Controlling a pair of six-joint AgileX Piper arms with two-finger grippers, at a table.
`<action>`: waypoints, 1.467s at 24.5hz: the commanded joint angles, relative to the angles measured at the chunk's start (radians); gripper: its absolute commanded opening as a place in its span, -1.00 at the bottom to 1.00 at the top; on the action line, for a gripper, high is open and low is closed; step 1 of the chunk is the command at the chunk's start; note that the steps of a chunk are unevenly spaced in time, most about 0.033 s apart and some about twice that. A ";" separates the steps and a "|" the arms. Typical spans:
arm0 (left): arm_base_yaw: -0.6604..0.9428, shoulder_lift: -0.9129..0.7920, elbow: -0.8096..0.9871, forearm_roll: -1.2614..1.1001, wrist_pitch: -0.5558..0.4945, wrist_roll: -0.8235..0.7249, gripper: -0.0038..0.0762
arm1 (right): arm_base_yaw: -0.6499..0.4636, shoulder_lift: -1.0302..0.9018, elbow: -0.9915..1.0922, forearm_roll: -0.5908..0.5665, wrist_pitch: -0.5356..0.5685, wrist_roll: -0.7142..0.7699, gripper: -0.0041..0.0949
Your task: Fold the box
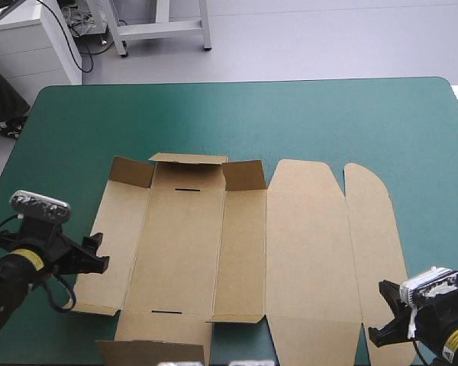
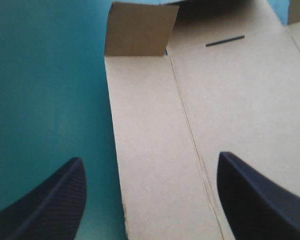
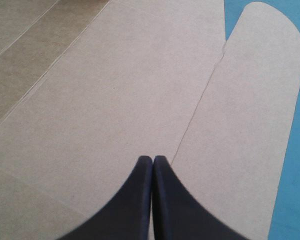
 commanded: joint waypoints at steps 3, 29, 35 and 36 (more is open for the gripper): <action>0.009 0.236 -0.062 0.018 -0.015 -0.044 0.38 | -0.004 0.008 -0.024 0.006 -0.071 -0.030 -0.96; 0.547 0.606 -0.067 -0.419 0.094 0.493 0.38 | -0.004 0.008 -0.024 0.009 -0.071 -0.033 -0.96; 0.547 0.691 -0.067 -0.487 0.131 0.533 0.38 | -0.004 0.008 -0.024 0.009 -0.071 -0.033 -0.96; 0.547 0.701 -0.067 -0.503 0.147 0.548 0.38 | -0.004 0.008 -0.024 0.009 -0.071 -0.033 -0.96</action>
